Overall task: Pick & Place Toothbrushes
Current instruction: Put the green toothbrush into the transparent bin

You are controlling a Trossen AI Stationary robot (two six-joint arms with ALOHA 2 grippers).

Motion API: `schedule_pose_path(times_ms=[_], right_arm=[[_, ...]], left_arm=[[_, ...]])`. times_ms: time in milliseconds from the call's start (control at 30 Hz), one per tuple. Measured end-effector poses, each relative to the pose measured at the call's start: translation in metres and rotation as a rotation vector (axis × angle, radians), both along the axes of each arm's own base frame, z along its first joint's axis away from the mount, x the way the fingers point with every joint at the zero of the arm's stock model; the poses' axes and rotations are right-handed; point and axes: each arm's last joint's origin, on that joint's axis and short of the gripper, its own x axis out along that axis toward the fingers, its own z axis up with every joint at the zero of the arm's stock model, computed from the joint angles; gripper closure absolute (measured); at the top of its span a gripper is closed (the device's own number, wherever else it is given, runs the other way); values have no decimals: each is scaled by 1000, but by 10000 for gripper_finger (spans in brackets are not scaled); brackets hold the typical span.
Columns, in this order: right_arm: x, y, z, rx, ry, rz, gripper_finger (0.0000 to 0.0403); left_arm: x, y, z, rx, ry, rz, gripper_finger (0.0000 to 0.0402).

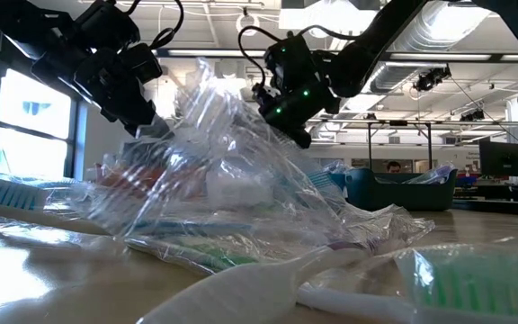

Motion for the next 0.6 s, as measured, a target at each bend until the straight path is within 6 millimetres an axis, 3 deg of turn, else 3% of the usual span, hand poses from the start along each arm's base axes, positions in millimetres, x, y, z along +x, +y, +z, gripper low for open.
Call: schedule_pose_path(times_ms=[600], right_arm=[[-1,1,-4,89,-15,9,387]], left_arm=[[0,0,0,6,-1,-3,270]])
